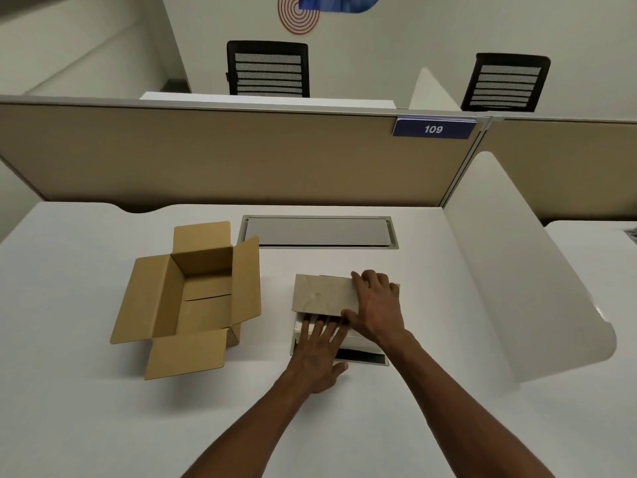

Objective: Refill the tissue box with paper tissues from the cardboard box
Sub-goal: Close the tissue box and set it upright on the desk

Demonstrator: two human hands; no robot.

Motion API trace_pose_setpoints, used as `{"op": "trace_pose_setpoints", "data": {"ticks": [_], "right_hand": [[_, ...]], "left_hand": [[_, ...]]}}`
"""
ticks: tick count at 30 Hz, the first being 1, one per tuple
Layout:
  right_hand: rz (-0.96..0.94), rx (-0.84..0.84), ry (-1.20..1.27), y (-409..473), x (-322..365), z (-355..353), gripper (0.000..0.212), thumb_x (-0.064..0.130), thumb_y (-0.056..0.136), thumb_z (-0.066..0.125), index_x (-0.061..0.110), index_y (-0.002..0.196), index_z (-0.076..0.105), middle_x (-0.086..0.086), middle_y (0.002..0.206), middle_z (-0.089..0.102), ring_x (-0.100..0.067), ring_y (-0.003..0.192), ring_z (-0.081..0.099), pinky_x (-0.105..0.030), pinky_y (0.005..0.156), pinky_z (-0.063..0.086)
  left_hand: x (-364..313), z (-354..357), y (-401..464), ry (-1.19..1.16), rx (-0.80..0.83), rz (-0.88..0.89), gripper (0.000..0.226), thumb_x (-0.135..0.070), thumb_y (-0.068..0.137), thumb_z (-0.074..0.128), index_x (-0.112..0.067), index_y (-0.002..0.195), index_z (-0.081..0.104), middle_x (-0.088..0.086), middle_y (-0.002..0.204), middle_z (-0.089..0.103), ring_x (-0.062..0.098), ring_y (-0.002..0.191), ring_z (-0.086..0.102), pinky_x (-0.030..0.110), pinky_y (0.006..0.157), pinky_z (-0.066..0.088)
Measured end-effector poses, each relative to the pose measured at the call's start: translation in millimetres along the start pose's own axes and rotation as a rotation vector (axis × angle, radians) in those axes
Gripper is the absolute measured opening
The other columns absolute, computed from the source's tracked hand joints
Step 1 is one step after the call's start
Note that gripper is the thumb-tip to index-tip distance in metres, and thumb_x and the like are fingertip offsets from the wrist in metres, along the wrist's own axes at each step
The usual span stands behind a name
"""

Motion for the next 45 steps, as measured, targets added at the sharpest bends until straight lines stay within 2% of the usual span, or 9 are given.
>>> {"op": "trace_pose_setpoints", "data": {"ticks": [8,14,19,24,32,38,40,42,45], "right_hand": [[-0.038,0.042,-0.014,-9,7,11,0.082,0.06,0.072,0.077,0.023,0.139,0.047,-0.006,0.14,0.046,-0.026,0.128,0.044,-0.045,0.113,0.034],[-0.128,0.263,0.105,9,16,15,0.089,0.058,0.072,0.082,0.022,0.143,0.043,-0.006,0.14,0.054,-0.026,0.122,0.055,-0.04,0.105,0.047],[-0.164,0.475,0.004,35,25,13,0.082,0.063,0.068,0.084,0.021,0.133,0.055,-0.007,0.126,0.063,-0.025,0.111,0.059,-0.037,0.091,0.049],[-0.118,0.649,0.043,48,29,29,0.081,0.06,0.069,0.085,0.019,0.135,0.062,-0.008,0.129,0.068,-0.027,0.115,0.063,-0.032,0.093,0.048],[-0.132,0.649,0.024,50,32,27,0.081,0.064,0.066,0.085,0.016,0.13,0.068,-0.008,0.123,0.071,-0.027,0.111,0.066,-0.033,0.093,0.051],[-0.126,0.667,0.005,45,32,28,0.087,0.067,0.068,0.083,0.016,0.135,0.063,-0.009,0.127,0.068,-0.027,0.115,0.063,-0.037,0.1,0.051],[-0.138,0.66,-0.013,43,34,28,0.088,0.068,0.068,0.082,0.016,0.136,0.062,-0.009,0.127,0.069,-0.027,0.114,0.063,-0.037,0.1,0.05],[-0.148,0.653,-0.034,41,35,29,0.089,0.069,0.068,0.081,0.018,0.138,0.061,-0.009,0.127,0.069,-0.027,0.115,0.063,-0.037,0.101,0.05],[-0.167,0.646,-0.098,37,37,30,0.092,0.072,0.066,0.08,0.02,0.139,0.06,-0.009,0.124,0.07,-0.028,0.111,0.065,-0.036,0.098,0.051]], "left_hand": [[1,-3,-3,-0.03,0.01,-0.013,0.076,-0.06,0.095,0.045,-0.03,0.158,0.015,0.002,0.168,0.015,0.03,0.156,0.009,0.053,0.125,0.001],[0,-1,-3,-0.016,0.008,-0.004,0.077,-0.061,0.094,0.045,-0.027,0.157,0.018,0.005,0.166,0.02,0.03,0.154,0.015,0.054,0.125,0.003],[0,9,-6,-0.031,0.032,-0.011,0.081,-0.061,0.092,0.048,-0.028,0.158,0.013,0.005,0.168,0.012,0.032,0.156,0.007,0.051,0.122,-0.006],[3,8,-2,-0.041,0.044,-0.011,0.084,-0.061,0.091,0.049,-0.029,0.157,0.009,0.003,0.168,0.01,0.03,0.156,0.005,0.047,0.117,-0.014],[1,9,-8,-0.044,0.035,-0.002,0.092,-0.067,0.084,0.049,-0.031,0.157,0.008,0.002,0.168,0.01,0.029,0.156,0.005,0.044,0.117,-0.015],[5,14,-29,-0.078,-0.017,0.07,0.092,-0.067,0.087,0.041,-0.044,0.155,-0.017,-0.006,0.169,-0.007,0.022,0.156,-0.008,0.042,0.12,-0.01],[8,8,-38,-0.068,-0.062,0.096,0.093,-0.059,0.086,0.051,-0.041,0.158,-0.005,-0.005,0.168,0.001,0.021,0.154,0.001,0.042,0.121,0.005],[12,5,-47,-0.023,-0.08,0.096,0.094,-0.056,0.08,0.061,-0.03,0.16,0.02,-0.002,0.164,0.025,0.02,0.15,0.026,0.039,0.121,0.022],[12,12,-63,-0.028,-0.083,0.106,0.077,-0.051,0.081,0.063,-0.023,0.15,0.045,0.002,0.159,0.041,0.02,0.145,0.042,0.036,0.126,0.008]]}}
Point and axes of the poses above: each hand's wrist, its own y-axis towards the middle knuckle, its own z-axis out of the palm, x = y × z, the point moved 10 cm from there along y, towards the middle knuckle
